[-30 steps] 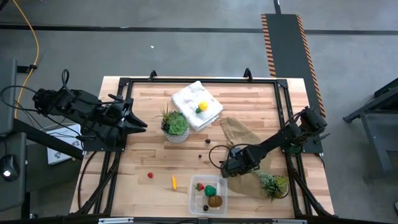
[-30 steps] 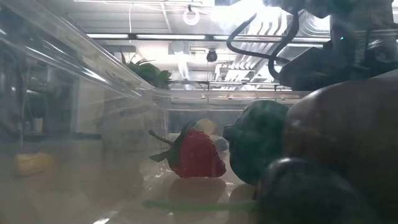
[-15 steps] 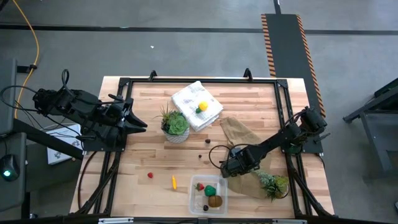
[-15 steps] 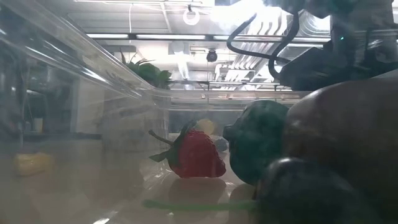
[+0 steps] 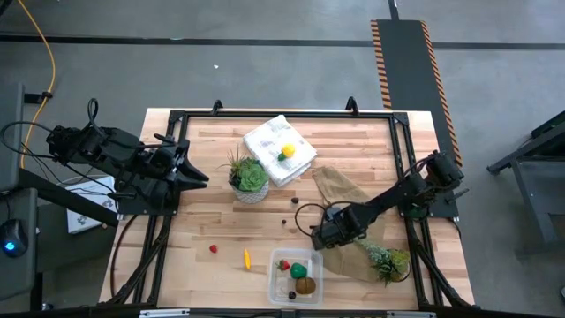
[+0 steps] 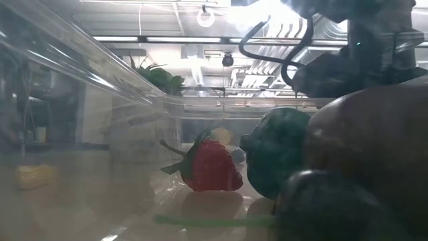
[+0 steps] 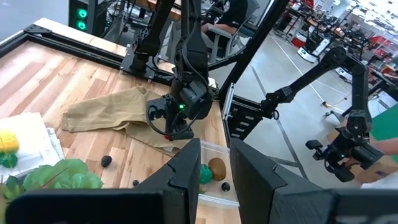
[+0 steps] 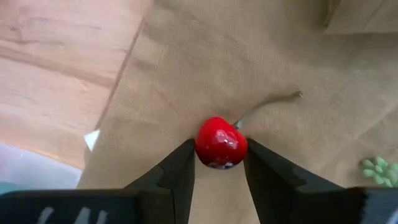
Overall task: Pick and placing Produce into tupperware
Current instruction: Put the red cherry into the transparent bin
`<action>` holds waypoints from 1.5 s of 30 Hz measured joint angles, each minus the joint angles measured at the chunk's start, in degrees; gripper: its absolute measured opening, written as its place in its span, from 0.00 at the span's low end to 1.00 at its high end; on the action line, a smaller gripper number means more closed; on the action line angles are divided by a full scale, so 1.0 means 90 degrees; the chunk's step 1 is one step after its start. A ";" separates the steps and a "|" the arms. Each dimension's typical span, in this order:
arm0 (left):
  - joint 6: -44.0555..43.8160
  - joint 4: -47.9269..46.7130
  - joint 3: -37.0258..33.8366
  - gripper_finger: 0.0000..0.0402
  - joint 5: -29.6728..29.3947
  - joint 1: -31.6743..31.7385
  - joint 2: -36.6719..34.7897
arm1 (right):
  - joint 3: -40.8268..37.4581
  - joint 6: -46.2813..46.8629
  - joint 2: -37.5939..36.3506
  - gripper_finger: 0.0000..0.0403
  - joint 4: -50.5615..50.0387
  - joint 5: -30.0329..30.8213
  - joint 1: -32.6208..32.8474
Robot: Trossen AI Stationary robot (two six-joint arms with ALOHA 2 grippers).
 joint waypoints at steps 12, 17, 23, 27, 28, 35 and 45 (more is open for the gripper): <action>0.0005 0.0001 0.0000 0.19 0.0033 0.0000 0.0000 | 0.0000 -0.0114 -0.0002 0.33 0.0022 0.0114 -0.0012; 0.0017 0.0001 0.0000 0.19 0.0033 0.0000 0.0000 | 0.0000 -0.0120 -0.0005 0.44 0.0078 0.0119 -0.0012; 0.0017 0.0001 0.0000 0.19 0.0035 0.0000 0.0000 | 0.0002 -0.0121 -0.0007 0.49 0.0057 0.0121 -0.0012; 0.0017 0.0001 0.0000 0.19 0.0035 0.0000 0.0000 | 0.0002 -0.0084 -0.0007 0.47 -0.0046 0.0188 -0.0012; 0.0017 0.0001 0.0000 0.19 0.0035 0.0000 0.0000 | 0.0002 -0.0075 -0.0007 0.46 -0.0069 0.0192 -0.0012; 0.0017 0.0000 0.0000 0.19 0.0035 0.0000 0.0000 | 0.0002 -0.0066 -0.0007 0.37 -0.0136 0.0194 -0.0012; 0.0017 -0.0001 0.0000 0.19 0.0035 0.0000 0.0000 | 0.0002 -0.0066 -0.0007 0.25 -0.0197 0.0196 -0.0012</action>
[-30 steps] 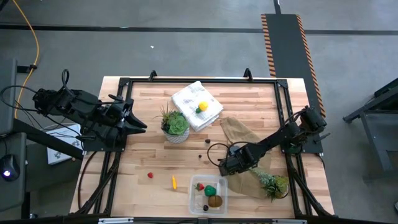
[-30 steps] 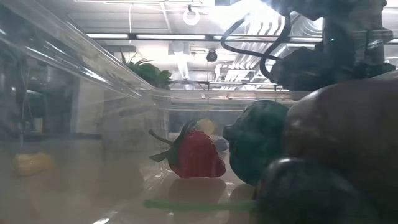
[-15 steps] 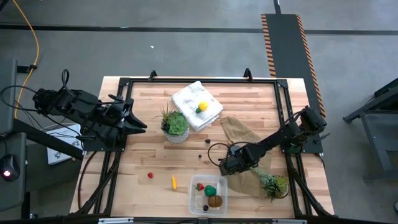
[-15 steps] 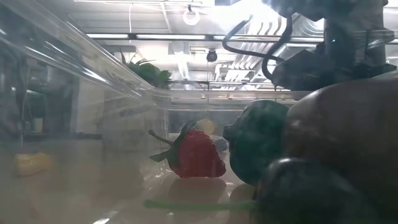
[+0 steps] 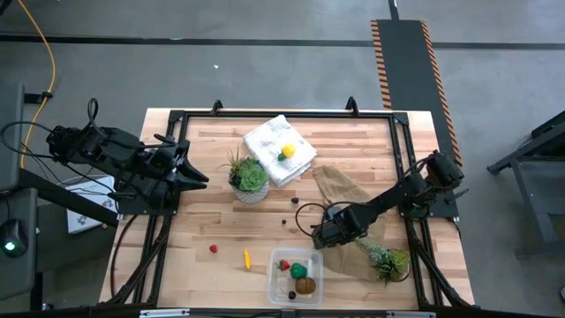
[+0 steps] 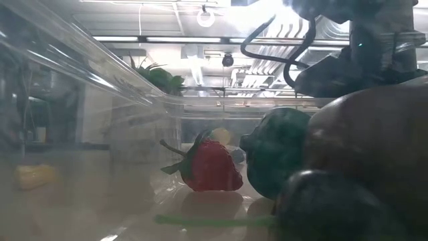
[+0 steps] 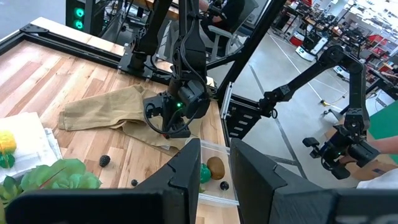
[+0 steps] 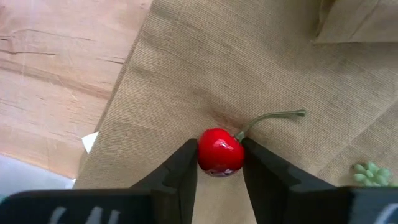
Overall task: Pick and placing Produce into tupperware
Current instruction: Put the red cherry into the transparent bin
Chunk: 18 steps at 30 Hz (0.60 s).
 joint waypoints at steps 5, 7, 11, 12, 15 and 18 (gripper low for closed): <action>0.0000 0.0000 0.0000 0.19 0.0000 0.0000 0.0000 | 0.0000 -0.0048 -0.0054 0.21 0.0002 0.0049 0.0000; 0.0000 0.0000 0.0000 0.19 0.0000 0.0000 0.0000 | 0.0000 -0.0046 -0.0175 0.21 -0.0010 0.0151 0.0000; 0.0000 0.0000 0.0000 0.19 0.0000 0.0000 0.0000 | 0.0000 0.0047 -0.0520 0.21 -0.0078 0.0492 0.0000; 0.0000 0.0000 -0.0001 0.19 0.0000 0.0000 -0.0002 | 0.0000 0.0050 -0.0616 0.21 -0.0076 0.0584 0.0000; 0.0000 -0.0001 0.0000 0.19 0.0000 0.0000 0.0000 | 0.0002 0.0077 -0.0929 0.21 -0.0069 0.0878 0.0000; 0.0006 -0.0002 -0.0002 0.19 0.0000 0.0000 0.0000 | 0.0002 0.0066 -0.1249 0.21 -0.0038 0.1284 0.0000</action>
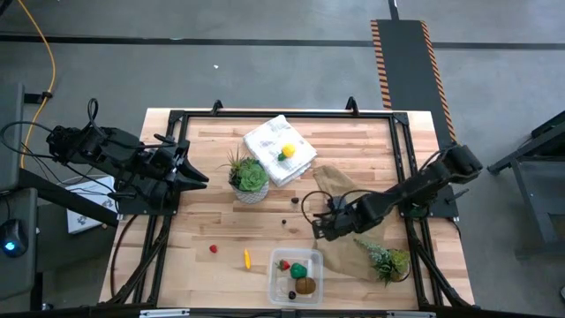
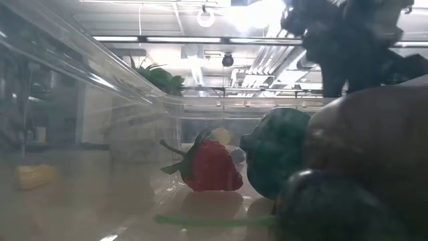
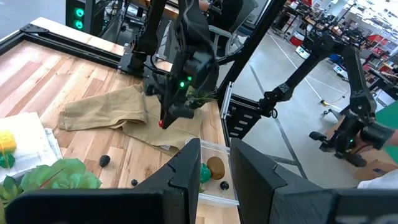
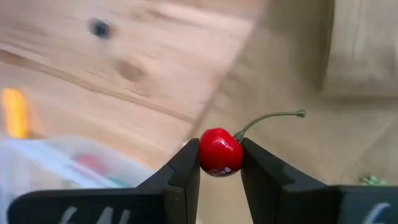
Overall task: Pick and placing Produce into tupperware
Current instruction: Put the red cherry into the transparent bin
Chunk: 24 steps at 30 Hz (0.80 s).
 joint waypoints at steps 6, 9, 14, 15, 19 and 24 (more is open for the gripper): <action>0.0004 0.0000 -0.0001 0.19 0.0000 0.0000 0.0000 | 0.0002 -0.0438 -0.0588 0.21 0.0388 0.0777 0.0000; 0.0008 0.0000 0.0000 0.19 0.0000 0.0001 0.0000 | 0.0002 -0.0853 -0.0823 0.21 0.0731 0.1073 0.0000; 0.0016 0.0000 -0.0001 0.19 -0.0012 0.0000 0.0000 | 0.0002 -0.1707 -0.1043 0.21 0.1434 0.1389 0.0000; 0.0019 0.0002 0.0002 0.19 -0.0047 0.0000 0.0000 | 0.0002 -0.1938 -0.1050 0.21 0.1635 0.1422 -0.0007; 0.0020 0.0002 -0.0001 0.19 -0.0060 0.0002 0.0006 | 0.0002 -0.3122 -0.1053 0.21 0.2428 0.1394 -0.0007; 0.0019 0.0005 -0.0001 0.19 -0.0074 0.0001 0.0013 | 0.0002 -0.4610 -0.1056 0.21 0.3357 0.0846 -0.0010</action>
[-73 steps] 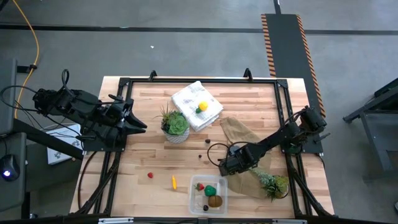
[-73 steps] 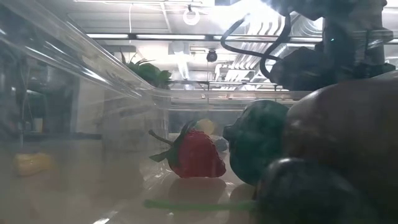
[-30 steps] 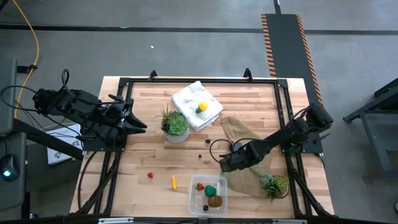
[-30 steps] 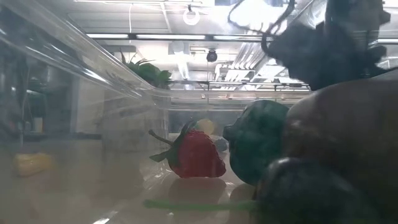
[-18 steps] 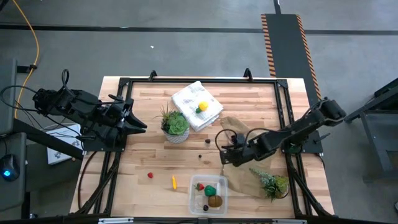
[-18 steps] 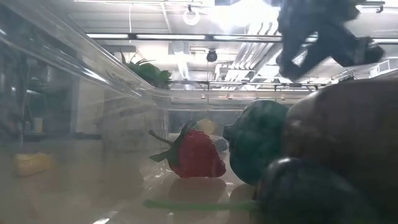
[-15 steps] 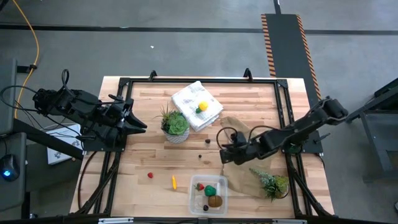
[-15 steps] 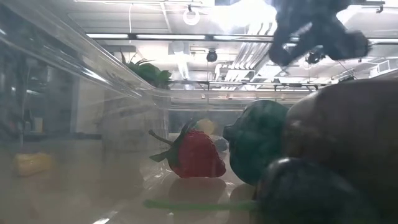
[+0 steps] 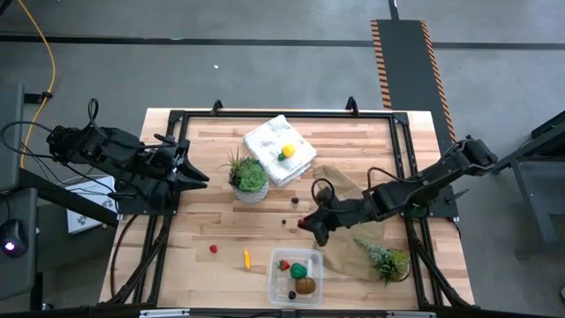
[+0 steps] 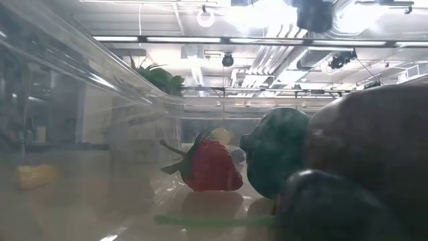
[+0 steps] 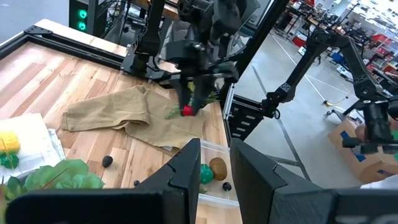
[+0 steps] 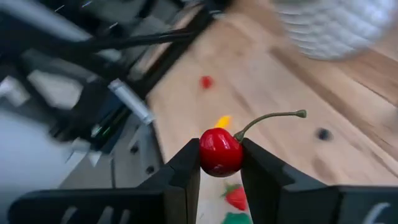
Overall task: Pick and placing Produce into tupperware
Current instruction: Put the red cherry into the transparent bin
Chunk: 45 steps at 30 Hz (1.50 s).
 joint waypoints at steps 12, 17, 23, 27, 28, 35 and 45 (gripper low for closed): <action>-0.0626 0.0012 0.0000 0.19 -0.0004 0.0000 0.0150 | 0.0002 -0.1931 -0.0002 0.21 0.0697 -0.2276 0.0039; -0.1129 0.0015 0.0000 0.19 -0.0005 -0.0001 0.0372 | 0.0002 -0.2366 0.0000 0.21 0.0210 -0.2714 0.0095; -0.1636 0.0012 0.0000 0.19 -0.0001 0.0000 0.0701 | 0.0148 -0.2569 0.0036 0.21 -0.0476 -0.2797 0.0219; -0.1688 0.0005 0.0000 0.19 0.0012 -0.0001 0.0923 | 0.1006 -0.3005 0.0428 0.21 -0.1592 -0.2540 0.0372; -0.1685 0.0012 0.0000 0.19 0.0021 -0.0001 0.0963 | 0.1232 -0.3095 0.0580 0.21 -0.1828 -0.2478 0.0393; -0.1495 -0.0002 -0.0005 0.19 0.0314 0.0000 0.1051 | 0.2501 -0.3293 0.1611 0.21 -0.3057 -0.2480 0.0388; -0.1272 -0.0007 -0.0002 0.19 0.1655 0.0001 0.1026 | 0.4296 -0.2957 0.3294 0.21 -0.4284 -0.2398 0.0359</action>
